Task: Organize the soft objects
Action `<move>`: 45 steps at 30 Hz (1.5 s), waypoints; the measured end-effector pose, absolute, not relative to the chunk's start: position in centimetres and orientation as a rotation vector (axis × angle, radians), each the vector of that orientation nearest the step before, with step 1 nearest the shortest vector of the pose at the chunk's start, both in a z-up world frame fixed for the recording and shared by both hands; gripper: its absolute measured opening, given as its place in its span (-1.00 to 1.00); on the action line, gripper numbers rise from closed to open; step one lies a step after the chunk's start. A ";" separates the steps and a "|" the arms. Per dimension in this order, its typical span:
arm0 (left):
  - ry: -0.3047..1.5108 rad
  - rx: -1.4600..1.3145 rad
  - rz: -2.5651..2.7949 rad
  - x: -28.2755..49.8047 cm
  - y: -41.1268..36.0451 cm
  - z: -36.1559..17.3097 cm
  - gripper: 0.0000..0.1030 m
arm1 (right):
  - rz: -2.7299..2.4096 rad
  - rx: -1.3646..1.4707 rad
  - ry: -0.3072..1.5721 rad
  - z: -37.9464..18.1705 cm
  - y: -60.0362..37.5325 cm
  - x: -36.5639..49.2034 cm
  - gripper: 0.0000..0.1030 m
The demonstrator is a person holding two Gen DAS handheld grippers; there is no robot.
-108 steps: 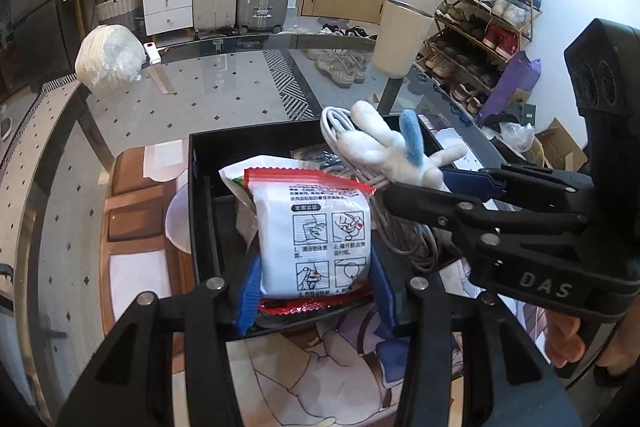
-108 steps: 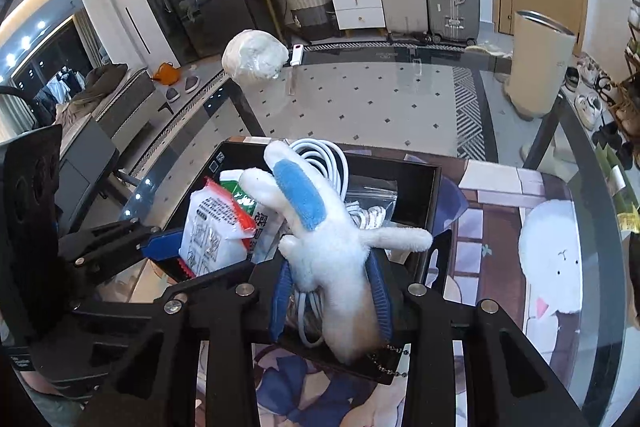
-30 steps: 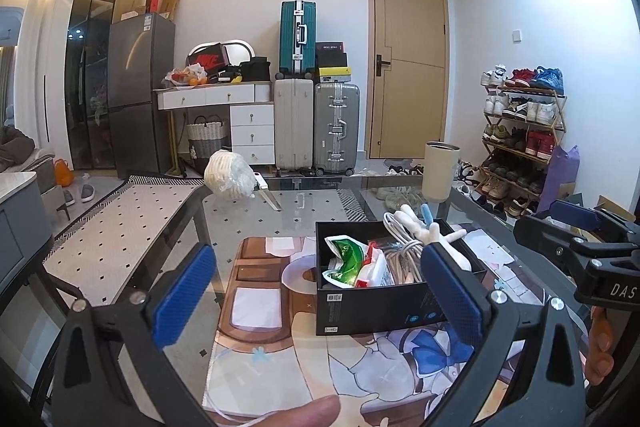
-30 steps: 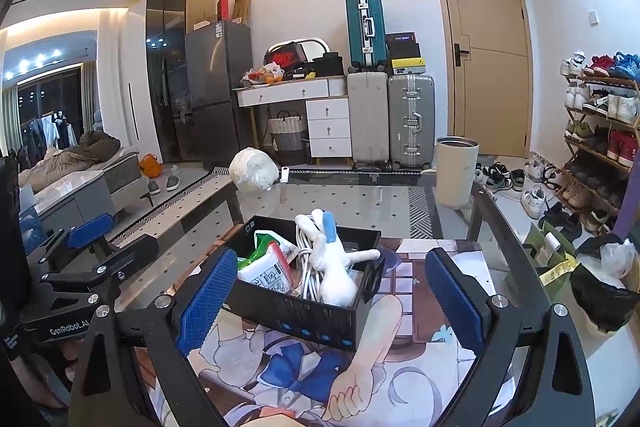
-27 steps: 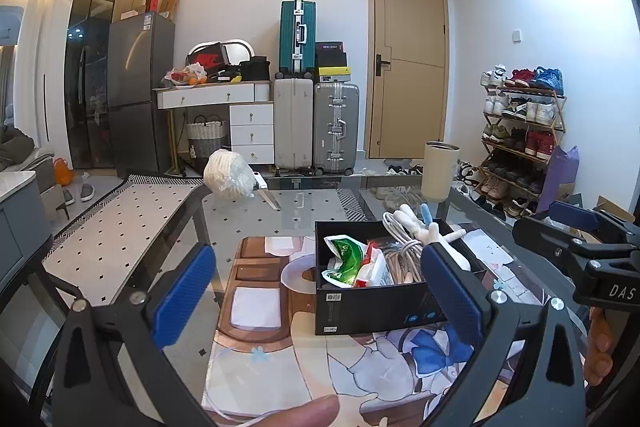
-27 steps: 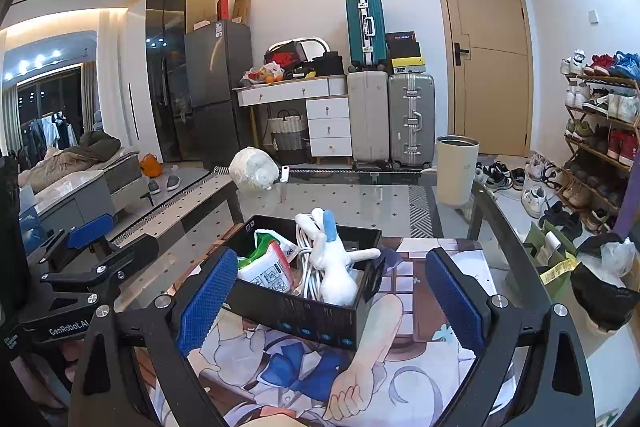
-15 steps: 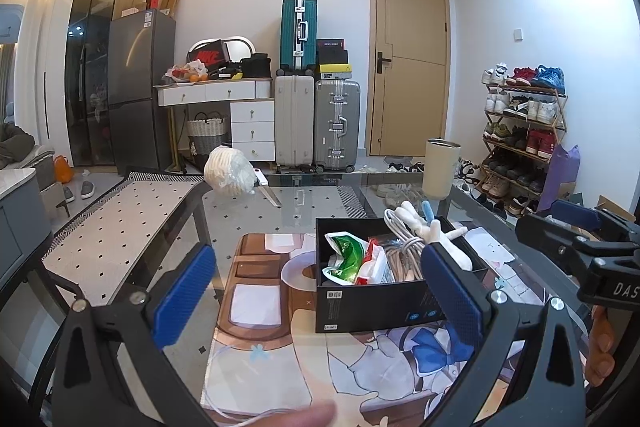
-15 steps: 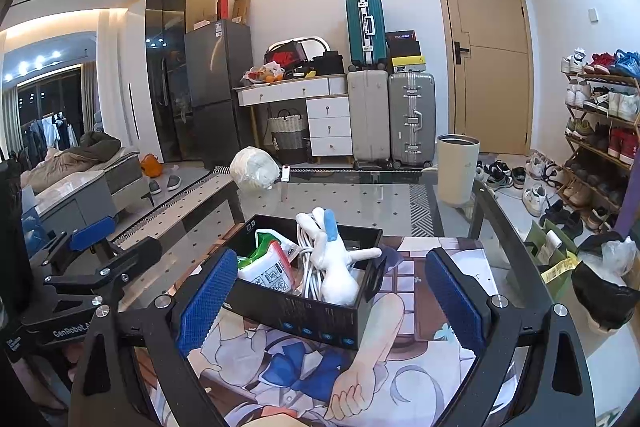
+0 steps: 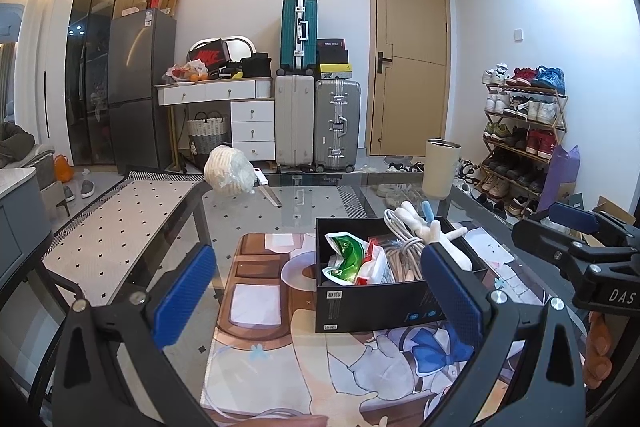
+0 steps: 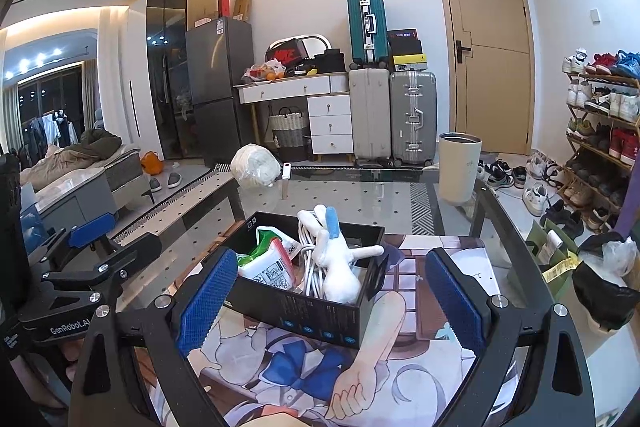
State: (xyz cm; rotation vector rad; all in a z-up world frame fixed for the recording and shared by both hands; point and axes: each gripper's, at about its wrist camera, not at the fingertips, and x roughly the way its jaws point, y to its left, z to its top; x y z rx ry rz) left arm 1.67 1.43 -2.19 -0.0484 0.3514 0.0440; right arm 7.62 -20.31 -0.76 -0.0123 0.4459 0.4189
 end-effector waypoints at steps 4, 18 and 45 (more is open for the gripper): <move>0.357 -0.047 0.040 1.7 1.4 -2.2 1.00 | 0.423 -0.011 0.448 -0.7 -20.3 7.6 0.87; 0.360 -0.038 0.045 1.8 1.3 -2.6 1.00 | 0.422 -0.008 0.451 -0.6 -20.2 7.7 0.87; 0.352 -0.040 0.045 1.7 1.1 -2.4 1.00 | 0.419 -0.008 0.457 -0.9 -20.2 7.9 0.87</move>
